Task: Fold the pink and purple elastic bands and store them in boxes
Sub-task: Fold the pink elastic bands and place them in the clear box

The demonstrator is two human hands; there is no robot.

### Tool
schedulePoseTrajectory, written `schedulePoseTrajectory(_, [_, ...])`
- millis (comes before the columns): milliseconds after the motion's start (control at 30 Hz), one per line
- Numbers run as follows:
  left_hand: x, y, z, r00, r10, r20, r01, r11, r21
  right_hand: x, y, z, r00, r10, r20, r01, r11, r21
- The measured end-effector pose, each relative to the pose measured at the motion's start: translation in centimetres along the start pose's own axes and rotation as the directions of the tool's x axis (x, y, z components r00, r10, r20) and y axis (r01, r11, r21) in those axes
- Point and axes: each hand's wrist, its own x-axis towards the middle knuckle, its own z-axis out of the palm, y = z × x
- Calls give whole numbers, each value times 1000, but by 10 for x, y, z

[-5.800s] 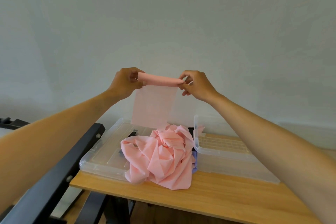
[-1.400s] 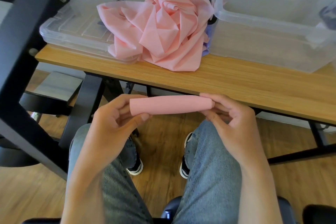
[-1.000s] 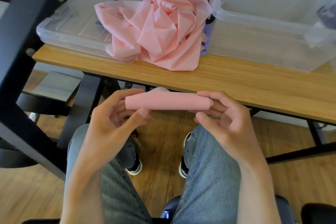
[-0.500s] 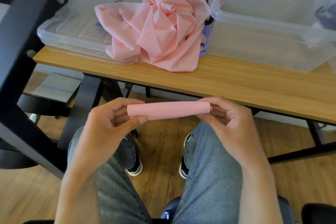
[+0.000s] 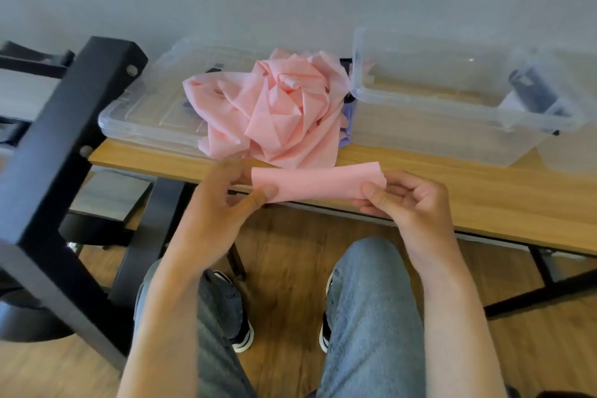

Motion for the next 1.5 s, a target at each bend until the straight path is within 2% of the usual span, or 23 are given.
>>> schedulePoseTrajectory(200, [56,54,6,994,98,-43,-104,981,-161,40,-51,-1,991,-66,-118,74,995,62])
schedulePoseTrajectory(367, [96,91,23,992,81,-98,-104,959,-263,74,-80,-10,973,-110,-202,123,991,52])
schedulePoseTrajectory(467, [126,107,34,996,66,-52,-80,938,-336,95,-94,-18,963,-124,-240,140,989,52])
schedulePoseTrajectory(533, [148,115,42,996,87,-20,-89,941,-327,114,-102,-26,957,-133,-258,150,988,47])
schedulePoseTrajectory(667, [203,132,67,993,116,2,-114,978,-173,164,-116,-50,947,-101,-305,100,995,-21])
schedulePoseTrajectory(767, [244,140,90,986,162,-26,-159,982,98,212,-117,-76,946,-27,-322,3,997,-76])
schedulePoseTrajectory(833, [267,143,107,986,166,-6,-160,957,242,244,-111,-91,945,51,-322,-86,992,-94])
schedulePoseTrajectory(1000, [304,135,149,992,119,30,-120,902,414,303,-91,-115,896,311,-316,-338,941,-31])
schedulePoseTrajectory(1067, [312,128,161,983,165,82,-183,823,538,319,-80,-121,864,409,-295,-435,900,-26])
schedulePoseTrajectory(1100, [315,126,166,975,178,133,-222,748,625,324,-74,-123,842,464,-274,-487,873,-17])
schedulePoseTrajectory(1233, [321,129,181,931,168,325,-362,301,882,338,-55,-130,765,593,-250,-611,792,10])
schedulePoseTrajectory(1333, [324,131,194,934,60,352,-355,60,933,347,-44,-127,746,621,-241,-636,771,20])
schedulePoseTrajectory(1400, [329,129,203,937,18,348,-347,-43,937,353,-37,-126,733,634,-248,-650,759,18])
schedulePoseTrajectory(1500, [334,122,213,932,-91,351,-360,-121,925,361,-27,-127,708,657,-259,-675,738,28])
